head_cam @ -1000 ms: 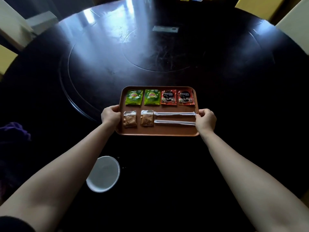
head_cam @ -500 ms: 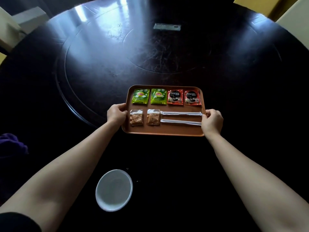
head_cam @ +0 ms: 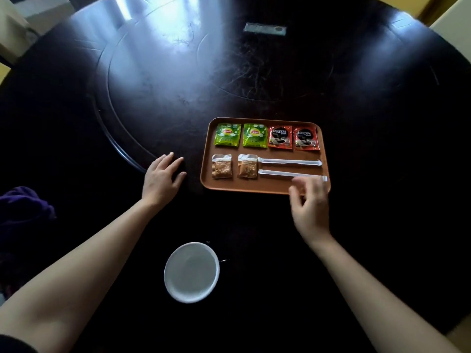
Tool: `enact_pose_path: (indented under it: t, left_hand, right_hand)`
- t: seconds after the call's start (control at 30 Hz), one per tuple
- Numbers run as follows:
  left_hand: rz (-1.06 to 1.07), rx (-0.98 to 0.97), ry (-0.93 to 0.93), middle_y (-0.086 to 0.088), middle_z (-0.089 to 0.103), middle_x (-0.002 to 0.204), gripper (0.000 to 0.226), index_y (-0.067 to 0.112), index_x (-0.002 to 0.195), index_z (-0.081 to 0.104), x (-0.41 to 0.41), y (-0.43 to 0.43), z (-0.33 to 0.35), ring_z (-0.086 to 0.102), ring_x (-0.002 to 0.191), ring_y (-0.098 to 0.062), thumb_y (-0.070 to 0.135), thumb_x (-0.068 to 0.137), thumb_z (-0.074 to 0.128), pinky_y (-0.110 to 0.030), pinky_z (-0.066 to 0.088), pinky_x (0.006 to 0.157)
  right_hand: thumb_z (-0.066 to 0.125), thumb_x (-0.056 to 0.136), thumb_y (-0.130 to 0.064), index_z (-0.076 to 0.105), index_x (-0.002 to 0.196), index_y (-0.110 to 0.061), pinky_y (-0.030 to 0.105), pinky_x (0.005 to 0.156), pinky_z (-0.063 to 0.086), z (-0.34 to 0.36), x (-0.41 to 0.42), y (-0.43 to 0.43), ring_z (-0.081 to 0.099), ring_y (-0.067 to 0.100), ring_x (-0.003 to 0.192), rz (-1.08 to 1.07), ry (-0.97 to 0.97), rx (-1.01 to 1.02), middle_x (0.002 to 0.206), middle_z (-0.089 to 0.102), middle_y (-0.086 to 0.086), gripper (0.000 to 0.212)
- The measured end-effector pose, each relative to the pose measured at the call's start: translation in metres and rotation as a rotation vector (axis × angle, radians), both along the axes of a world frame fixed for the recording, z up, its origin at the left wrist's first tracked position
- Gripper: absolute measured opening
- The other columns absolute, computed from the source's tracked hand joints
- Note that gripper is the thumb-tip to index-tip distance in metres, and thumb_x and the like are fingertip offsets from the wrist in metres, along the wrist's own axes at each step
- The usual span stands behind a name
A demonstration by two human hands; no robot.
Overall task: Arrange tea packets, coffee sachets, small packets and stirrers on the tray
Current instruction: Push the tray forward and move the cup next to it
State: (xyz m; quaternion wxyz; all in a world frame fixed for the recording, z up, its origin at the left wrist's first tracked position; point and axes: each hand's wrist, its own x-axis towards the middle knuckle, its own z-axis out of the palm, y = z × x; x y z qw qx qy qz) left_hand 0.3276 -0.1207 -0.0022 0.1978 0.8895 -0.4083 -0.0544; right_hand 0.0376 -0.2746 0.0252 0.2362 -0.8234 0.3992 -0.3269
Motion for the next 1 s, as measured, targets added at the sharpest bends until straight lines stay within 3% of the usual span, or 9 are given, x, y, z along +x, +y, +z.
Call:
enact_pose_path:
  t: [0.07, 0.13, 0.23, 0.53, 0.77, 1.0]
  left_hand:
    - [0.005, 0.071, -0.002, -0.010, 0.028, 0.153, 0.052, 0.018, 0.138, 0.037, 0.005, 0.019, -0.006, 0.017, 0.143, -0.025, 0.034, 0.091, 0.049, -0.042, 0.010, 0.117]
    - [-0.009, 0.098, 0.024, -0.008, 0.019, 0.156, 0.055, 0.019, 0.142, 0.028, 0.009, 0.031, -0.011, 0.008, 0.145, -0.023, 0.036, 0.092, 0.045, -0.042, 0.007, 0.118]
    - [-0.050, 0.107, 0.063, -0.006, 0.011, 0.157, 0.058, 0.017, 0.144, 0.021, 0.013, 0.041, -0.013, 0.001, 0.145, -0.021, 0.035, 0.093, 0.043, -0.040, 0.005, 0.119]
    - [-0.063, 0.118, 0.016, -0.007, 0.009, 0.157, 0.058, 0.016, 0.144, 0.018, 0.017, 0.043, -0.019, 0.001, 0.145, -0.021, 0.035, 0.094, 0.039, -0.040, 0.003, 0.119]
    - [-0.099, 0.124, 0.011, -0.006, 0.007, 0.158, 0.063, 0.018, 0.145, 0.015, 0.023, 0.045, -0.020, -0.001, 0.145, -0.019, 0.041, 0.092, 0.040, -0.037, 0.003, 0.120]
    - [-0.134, 0.175, 0.005, -0.006, 0.004, 0.158, 0.077, 0.018, 0.145, 0.012, 0.043, 0.046, -0.017, -0.003, 0.145, -0.018, 0.053, 0.086, 0.046, -0.037, 0.002, 0.120]
  right_hand:
    - [0.058, 0.085, -0.012, 0.062, 0.091, -0.008, 0.030, 0.083, 0.044, -0.001, -0.002, 0.040, 0.056, 0.021, 0.087, 0.323, 0.022, 0.144, 0.089, 0.061, 0.012, 0.008]
    - [0.056, 0.087, -0.021, 0.063, 0.096, -0.012, 0.026, 0.086, 0.045, -0.006, -0.005, 0.071, 0.057, 0.014, 0.090, 0.575, 0.135, 0.336, 0.094, 0.062, 0.006, 0.014]
    - [0.055, 0.090, -0.027, 0.061, 0.109, -0.016, 0.021, 0.090, 0.045, -0.020, -0.005, 0.099, 0.057, 0.010, 0.098, 0.728, 0.275, 0.470, 0.106, 0.060, 0.002, 0.023]
    - [0.052, 0.091, -0.027, 0.063, 0.093, -0.013, 0.028, 0.086, 0.047, -0.033, 0.014, 0.108, 0.057, 0.012, 0.091, 0.835, 0.407, 0.616, 0.099, 0.058, 0.000, 0.018]
    - [0.049, 0.093, -0.025, 0.057, 0.083, -0.006, 0.007, 0.064, 0.035, -0.025, 0.017, 0.107, 0.047, 0.009, 0.072, 0.893, 0.467, 0.501, 0.079, 0.050, -0.004, 0.023]
    - [0.046, 0.094, -0.019, 0.058, 0.082, -0.003, 0.020, 0.066, 0.041, 0.021, 0.047, 0.075, 0.052, 0.014, 0.070, 0.829, 0.354, 0.454, 0.078, 0.056, 0.005, 0.023]
